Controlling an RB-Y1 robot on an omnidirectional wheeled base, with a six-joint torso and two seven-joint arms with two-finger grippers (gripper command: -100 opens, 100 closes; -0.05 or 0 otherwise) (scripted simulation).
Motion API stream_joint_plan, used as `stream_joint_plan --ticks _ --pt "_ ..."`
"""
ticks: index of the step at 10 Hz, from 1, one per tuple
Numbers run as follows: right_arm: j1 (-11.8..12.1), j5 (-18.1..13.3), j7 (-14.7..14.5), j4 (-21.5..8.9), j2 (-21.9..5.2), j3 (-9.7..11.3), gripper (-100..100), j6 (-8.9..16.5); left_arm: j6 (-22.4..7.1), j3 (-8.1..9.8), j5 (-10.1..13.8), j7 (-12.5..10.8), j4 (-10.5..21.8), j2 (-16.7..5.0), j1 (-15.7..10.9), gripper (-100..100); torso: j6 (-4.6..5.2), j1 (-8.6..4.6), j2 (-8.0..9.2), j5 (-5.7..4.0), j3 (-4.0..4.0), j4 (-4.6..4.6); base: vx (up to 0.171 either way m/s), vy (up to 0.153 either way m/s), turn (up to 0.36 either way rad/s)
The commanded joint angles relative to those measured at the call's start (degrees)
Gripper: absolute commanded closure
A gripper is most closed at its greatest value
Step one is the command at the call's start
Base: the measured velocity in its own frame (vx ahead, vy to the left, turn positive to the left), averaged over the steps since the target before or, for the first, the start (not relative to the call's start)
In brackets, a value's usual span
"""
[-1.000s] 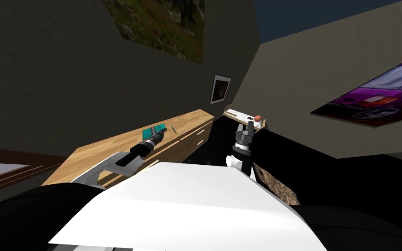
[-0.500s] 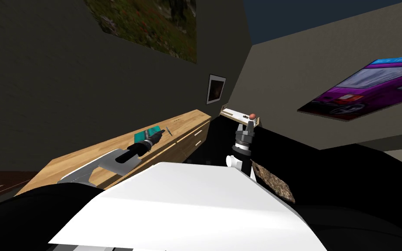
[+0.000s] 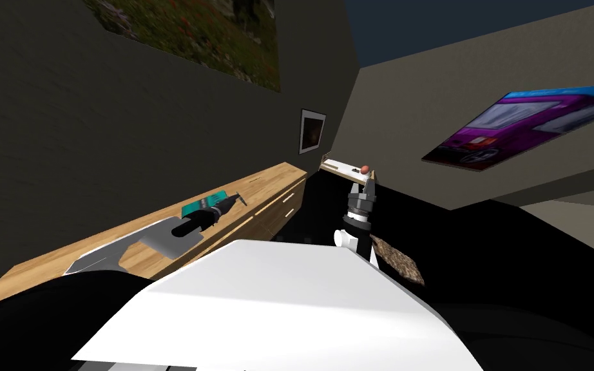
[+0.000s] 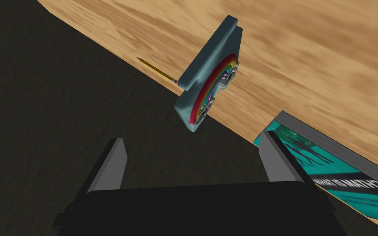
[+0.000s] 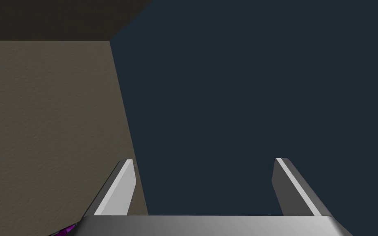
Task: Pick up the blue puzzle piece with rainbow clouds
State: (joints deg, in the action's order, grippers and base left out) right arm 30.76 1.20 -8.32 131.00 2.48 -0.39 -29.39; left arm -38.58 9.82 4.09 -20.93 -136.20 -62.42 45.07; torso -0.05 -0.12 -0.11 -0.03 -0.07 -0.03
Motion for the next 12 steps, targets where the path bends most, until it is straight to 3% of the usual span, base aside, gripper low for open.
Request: stream_joint_plan --ticks 1,3,4,5,6,8,9,10,12 --pt "0.0 0.0 0.0 0.0 0.0 0.0 0 0.0 -2.2 0.42 0.4 -0.6 -0.3 -2.0 0.5 -100 0.00 0.00 0.00 0.00 0.00 0.00 0.035 -0.012 -0.085" --pt "0.0 0.0 0.0 0.0 0.0 0.0 0 0.0 -4.4 0.75 0.7 -1.3 -0.5 -4.0 1.0 -100 0.00 0.02 0.04 0.01 0.02 0.01 0.028 -0.010 -0.096" --pt "0.0 0.0 0.0 0.0 0.0 0.0 0 0.0 -3.6 0.60 0.7 -1.0 -0.4 -3.4 0.7 -100 -0.01 0.02 0.05 0.01 0.03 0.01 0.012 -0.004 -0.017" --pt "0.0 0.0 0.0 0.0 0.0 0.0 0 0.0 -3.9 0.65 0.7 -1.1 -0.5 -3.5 0.7 0 -0.03 0.04 0.11 0.02 0.06 0.02 0.000 0.000 0.000" --pt "0.0 0.0 0.0 0.0 0.0 0.0 0 0.0 -2.8 0.02 0.5 -0.5 1.4 -2.7 0.0 -100 -0.03 0.05 0.15 0.02 0.09 0.04 0.027 -0.003 -0.087" --pt "0.0 0.0 0.0 0.0 0.0 0.0 0 0.0 -1.8 -0.60 0.4 0.0 3.3 -1.8 -0.8 -100 -0.02 0.07 0.04 0.03 0.02 0.01 0.044 0.002 -0.062" --pt "0.0 0.0 0.0 0.0 0.0 0.0 0 0.0 -2.0 -0.33 0.4 -0.2 2.7 -2.1 -0.4 -100 -0.02 0.08 0.00 0.03 0.00 0.00 0.021 0.003 -0.010" --pt "0.0 0.0 0.0 0.0 0.0 0.0 0 0.0 -1.9 -0.38 0.5 -0.1 2.9 -2.1 -0.5 100 -0.03 0.07 0.07 0.02 0.04 0.02 0.000 0.000 0.000" --pt "0.0 0.0 0.0 0.0 0.0 0.0 0 0.0 -2.0 -0.38 0.5 -0.1 2.9 -2.1 -0.4 100 0.03 0.02 0.14 0.02 0.09 0.05 0.000 0.001 0.006"
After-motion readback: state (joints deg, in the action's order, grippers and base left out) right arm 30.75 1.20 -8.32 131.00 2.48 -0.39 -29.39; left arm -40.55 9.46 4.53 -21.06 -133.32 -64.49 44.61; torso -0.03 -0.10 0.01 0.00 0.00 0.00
